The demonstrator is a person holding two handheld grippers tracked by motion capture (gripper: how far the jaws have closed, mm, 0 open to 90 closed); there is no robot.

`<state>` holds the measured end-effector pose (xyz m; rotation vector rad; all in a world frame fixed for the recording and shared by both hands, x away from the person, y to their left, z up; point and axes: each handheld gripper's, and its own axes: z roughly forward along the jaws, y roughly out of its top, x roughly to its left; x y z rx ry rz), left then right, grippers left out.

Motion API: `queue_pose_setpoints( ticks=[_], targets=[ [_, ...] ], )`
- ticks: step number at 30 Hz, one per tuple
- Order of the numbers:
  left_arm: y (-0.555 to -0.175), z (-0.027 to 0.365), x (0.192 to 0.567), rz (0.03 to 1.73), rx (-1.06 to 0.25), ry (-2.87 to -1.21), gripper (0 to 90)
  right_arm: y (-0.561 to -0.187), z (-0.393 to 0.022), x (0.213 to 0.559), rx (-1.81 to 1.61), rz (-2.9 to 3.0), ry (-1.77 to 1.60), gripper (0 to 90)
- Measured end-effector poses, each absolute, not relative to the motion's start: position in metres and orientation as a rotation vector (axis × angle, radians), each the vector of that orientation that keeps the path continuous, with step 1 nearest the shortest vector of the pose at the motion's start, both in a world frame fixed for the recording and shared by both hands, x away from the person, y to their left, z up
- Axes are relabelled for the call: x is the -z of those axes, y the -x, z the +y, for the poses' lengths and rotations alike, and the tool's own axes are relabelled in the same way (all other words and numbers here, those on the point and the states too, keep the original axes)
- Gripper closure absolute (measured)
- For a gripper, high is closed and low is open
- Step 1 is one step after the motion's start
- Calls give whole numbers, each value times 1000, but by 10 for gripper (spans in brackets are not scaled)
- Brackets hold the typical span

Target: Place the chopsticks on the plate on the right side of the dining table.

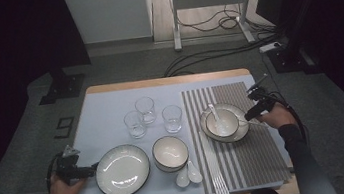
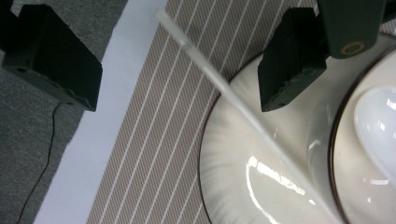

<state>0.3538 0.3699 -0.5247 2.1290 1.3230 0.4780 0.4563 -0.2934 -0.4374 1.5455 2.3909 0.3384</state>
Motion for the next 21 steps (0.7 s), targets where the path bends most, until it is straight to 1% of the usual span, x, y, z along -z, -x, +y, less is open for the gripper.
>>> queue_pose_setpoints(
  ticks=[6, 12, 15, 19, 21],
  targets=[
    [-354, 370, 525, 1323, -478, -2129, 0, -439, -305, 439, -354, 2375, -1561, 193],
    [-354, 370, 525, 1323, -478, -2129, 0, -426, -320, 447, -346, 2366, -1612, 282],
    [-354, 370, 525, 1323, -479, -2129, 0, -420, -325, 451, -347, 2364, -1632, 342],
    [-354, 370, 525, 1323, -479, -2129, 0, -415, -330, 456, -331, 2377, -1642, 470],
    [-354, 370, 525, 1323, -479, -2129, 0, -414, -332, 458, -334, 2387, -1656, 518]
  ],
)
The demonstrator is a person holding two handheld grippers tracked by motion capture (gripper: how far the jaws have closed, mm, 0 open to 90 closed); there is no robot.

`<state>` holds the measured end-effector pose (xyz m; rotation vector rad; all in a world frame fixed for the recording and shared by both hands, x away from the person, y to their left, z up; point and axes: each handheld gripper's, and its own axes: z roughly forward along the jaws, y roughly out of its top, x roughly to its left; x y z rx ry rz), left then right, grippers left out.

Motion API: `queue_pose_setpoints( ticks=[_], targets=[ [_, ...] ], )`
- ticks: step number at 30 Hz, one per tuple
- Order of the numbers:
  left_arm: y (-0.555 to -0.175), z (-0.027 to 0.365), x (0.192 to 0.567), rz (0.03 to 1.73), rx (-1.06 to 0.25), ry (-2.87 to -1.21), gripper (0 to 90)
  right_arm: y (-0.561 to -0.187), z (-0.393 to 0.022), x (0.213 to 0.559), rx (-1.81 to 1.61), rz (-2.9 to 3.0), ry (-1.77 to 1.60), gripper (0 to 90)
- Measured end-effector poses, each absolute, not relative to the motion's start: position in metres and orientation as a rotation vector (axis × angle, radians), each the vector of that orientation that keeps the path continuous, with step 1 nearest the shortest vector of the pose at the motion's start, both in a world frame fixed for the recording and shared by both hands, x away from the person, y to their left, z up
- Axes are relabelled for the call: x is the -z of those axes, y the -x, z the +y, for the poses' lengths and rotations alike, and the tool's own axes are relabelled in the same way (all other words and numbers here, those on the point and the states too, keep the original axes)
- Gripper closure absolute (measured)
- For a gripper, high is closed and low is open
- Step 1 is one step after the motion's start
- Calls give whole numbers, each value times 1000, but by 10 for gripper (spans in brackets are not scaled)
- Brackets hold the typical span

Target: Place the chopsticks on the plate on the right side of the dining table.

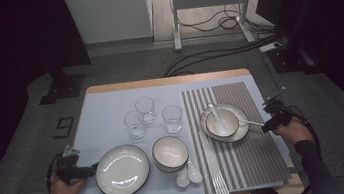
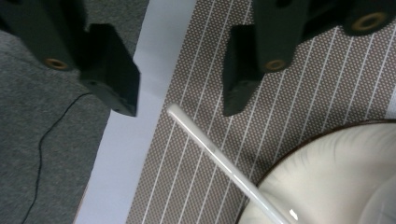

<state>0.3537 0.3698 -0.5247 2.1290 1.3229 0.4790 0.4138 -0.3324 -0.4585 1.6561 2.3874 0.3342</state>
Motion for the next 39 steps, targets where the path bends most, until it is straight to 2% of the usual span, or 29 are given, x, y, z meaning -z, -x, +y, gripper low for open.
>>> queue_pose_setpoints(
  ticks=[7, 19, 30, 35, 39],
  targets=[
    [-354, 370, 525, 1323, -478, -2129, 0, -417, -337, 467, -307, 2385, -1701, 631],
    [-354, 370, 525, 1323, -479, -2129, 0, -425, -334, 474, -319, 2391, -1707, 744],
    [-354, 370, 525, 1323, -479, -2129, 0, -428, -319, 472, -339, 2428, -1644, 748],
    [-354, 370, 525, 1323, -479, -2129, 0, -431, -317, 472, -324, 2427, -1641, 657],
    [-354, 370, 525, 1323, -478, -2129, 0, -433, -320, 473, -308, 2414, -1656, 646]
  ],
)
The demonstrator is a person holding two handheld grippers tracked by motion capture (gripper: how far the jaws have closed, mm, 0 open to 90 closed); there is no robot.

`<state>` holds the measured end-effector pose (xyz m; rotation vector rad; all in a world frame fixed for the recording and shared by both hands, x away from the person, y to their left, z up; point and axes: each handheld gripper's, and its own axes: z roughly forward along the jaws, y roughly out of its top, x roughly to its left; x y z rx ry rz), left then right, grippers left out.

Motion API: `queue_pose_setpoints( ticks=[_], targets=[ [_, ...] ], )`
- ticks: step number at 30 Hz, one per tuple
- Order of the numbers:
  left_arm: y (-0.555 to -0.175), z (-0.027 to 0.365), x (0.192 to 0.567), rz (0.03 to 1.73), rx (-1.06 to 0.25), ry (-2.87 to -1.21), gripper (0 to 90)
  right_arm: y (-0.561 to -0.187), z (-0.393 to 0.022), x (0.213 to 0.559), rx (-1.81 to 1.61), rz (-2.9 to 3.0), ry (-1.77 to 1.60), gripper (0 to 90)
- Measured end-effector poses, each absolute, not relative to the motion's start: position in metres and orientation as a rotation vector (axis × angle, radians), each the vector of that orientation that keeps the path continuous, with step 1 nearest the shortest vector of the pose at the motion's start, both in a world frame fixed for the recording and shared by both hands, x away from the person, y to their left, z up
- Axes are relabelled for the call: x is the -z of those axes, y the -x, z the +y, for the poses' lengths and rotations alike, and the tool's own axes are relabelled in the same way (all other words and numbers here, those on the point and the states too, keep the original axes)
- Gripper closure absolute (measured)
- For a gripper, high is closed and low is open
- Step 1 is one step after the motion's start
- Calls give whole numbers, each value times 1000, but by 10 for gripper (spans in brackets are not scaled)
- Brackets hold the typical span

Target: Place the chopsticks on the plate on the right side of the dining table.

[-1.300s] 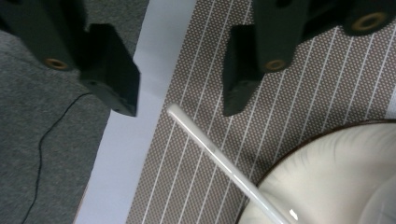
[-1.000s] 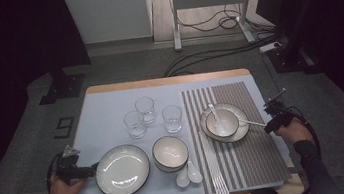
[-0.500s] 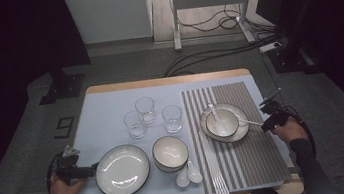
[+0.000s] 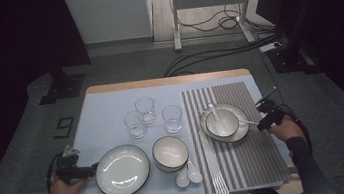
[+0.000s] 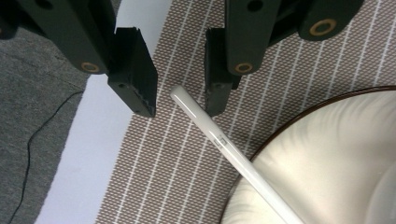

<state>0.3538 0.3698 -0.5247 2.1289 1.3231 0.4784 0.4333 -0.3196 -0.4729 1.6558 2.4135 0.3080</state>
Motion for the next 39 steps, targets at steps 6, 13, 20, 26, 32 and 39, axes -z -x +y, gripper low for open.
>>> queue_pose_setpoints(
  ticks=[6, 13, 20, 26, 32, 39],
  targets=[
    [-354, 370, 525, 1323, -478, -2129, 0, -437, -324, 474, -306, 2400, -1655, 652],
    [-354, 370, 525, 1323, -478, -2129, 0, -442, -327, 475, -308, 2389, -1647, 653],
    [-354, 370, 525, 1323, -478, -2129, 0, -448, -329, 477, -312, 2372, -1642, 651],
    [-354, 370, 525, 1323, -478, -2129, 0, -453, -329, 478, -310, 2371, -1642, 659],
    [-354, 370, 525, 1323, -477, -2129, 0, -457, -329, 480, -311, 2366, -1636, 678],
    [-354, 370, 525, 1323, -478, -2129, 0, -462, -329, 480, -313, 2358, -1632, 681]
  ],
)
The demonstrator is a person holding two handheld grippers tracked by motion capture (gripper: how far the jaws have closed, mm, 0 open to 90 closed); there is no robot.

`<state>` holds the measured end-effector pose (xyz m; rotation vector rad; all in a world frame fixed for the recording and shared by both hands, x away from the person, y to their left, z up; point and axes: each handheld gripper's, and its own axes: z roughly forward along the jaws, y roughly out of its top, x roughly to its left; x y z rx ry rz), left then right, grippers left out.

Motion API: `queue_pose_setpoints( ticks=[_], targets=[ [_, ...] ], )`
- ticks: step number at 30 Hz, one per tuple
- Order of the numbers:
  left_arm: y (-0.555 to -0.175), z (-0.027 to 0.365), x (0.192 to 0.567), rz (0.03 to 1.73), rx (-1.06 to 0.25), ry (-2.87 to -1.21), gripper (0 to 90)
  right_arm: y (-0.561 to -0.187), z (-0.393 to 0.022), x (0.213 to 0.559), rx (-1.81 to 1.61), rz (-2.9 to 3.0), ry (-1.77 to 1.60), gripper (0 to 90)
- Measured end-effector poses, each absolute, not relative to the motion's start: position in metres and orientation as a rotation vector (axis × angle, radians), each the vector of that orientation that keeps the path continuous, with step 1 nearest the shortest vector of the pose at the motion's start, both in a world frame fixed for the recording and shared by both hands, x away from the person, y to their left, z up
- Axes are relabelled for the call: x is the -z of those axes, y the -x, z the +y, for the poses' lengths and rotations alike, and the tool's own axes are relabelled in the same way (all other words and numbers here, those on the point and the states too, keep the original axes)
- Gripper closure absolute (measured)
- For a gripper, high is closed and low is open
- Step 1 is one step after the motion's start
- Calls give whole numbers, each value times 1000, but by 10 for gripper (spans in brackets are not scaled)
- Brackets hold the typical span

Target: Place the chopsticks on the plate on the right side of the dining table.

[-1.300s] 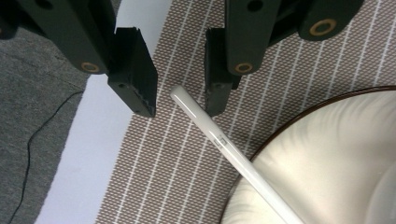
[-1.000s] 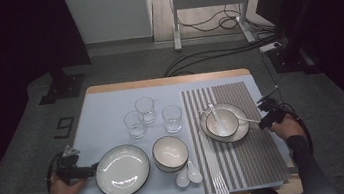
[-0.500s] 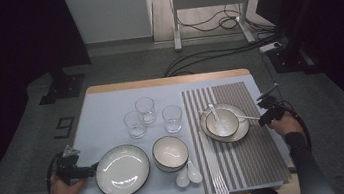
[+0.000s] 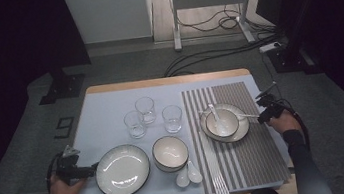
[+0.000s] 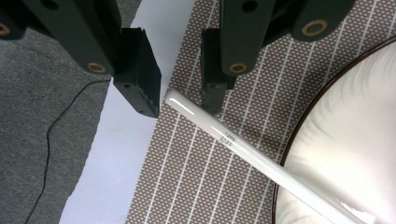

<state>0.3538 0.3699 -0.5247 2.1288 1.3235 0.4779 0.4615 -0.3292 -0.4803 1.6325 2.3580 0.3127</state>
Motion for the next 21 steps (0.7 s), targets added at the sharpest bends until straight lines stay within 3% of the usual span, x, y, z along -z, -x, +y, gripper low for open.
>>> queue_pose_setpoints(
  ticks=[21],
  targets=[
    [-354, 370, 525, 1323, -478, -2129, 0, -471, -328, 484, -321, 2340, -1628, 703]
  ],
)
